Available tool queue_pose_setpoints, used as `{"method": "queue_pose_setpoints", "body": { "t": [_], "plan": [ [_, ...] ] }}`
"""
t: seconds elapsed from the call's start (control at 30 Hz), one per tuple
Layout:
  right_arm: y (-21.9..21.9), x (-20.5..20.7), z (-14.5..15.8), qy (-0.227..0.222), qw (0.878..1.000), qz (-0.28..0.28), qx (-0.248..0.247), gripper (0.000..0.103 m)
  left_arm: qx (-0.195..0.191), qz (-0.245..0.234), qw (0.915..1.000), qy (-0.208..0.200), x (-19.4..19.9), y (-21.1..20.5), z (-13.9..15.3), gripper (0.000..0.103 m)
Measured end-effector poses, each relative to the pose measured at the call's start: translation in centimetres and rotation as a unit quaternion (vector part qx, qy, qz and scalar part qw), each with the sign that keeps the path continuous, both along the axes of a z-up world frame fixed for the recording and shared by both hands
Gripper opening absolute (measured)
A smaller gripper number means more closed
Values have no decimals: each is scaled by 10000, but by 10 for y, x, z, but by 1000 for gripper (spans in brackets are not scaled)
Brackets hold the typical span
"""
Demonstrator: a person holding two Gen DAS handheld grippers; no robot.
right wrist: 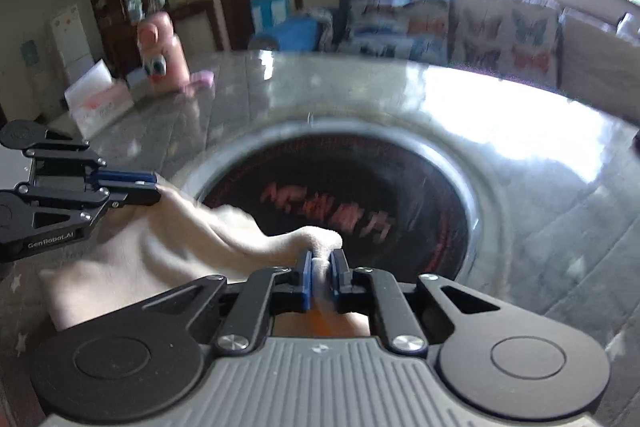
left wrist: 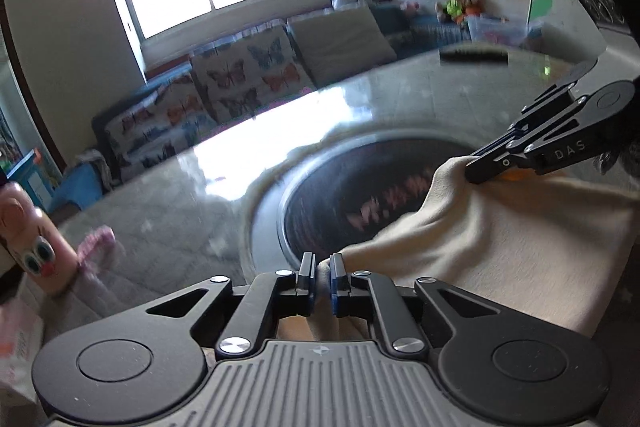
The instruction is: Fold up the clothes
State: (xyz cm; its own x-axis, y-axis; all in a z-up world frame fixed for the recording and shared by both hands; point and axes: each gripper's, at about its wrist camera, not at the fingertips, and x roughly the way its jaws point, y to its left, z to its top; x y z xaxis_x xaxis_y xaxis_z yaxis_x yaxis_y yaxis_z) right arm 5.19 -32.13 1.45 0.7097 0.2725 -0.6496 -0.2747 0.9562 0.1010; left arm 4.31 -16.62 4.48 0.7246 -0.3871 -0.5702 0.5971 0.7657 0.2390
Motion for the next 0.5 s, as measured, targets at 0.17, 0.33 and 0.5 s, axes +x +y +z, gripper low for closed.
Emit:
{"method": "queue_pose_setpoints", "body": {
  "t": [0.17, 0.33, 0.5],
  "plan": [
    [-2, 9, -8, -9, 9997, -210, -79, 9, 207, 172, 9995, 167, 18, -12, -18, 12],
    [-5, 12, -12, 116, 9995, -294, -61, 17, 213, 280, 9989, 316, 23, -9, -23, 21],
    [-9, -4, 8, -42, 9996, -215, -150, 18, -93, 315, 9992, 237, 16, -2, -6, 22]
  ]
}}
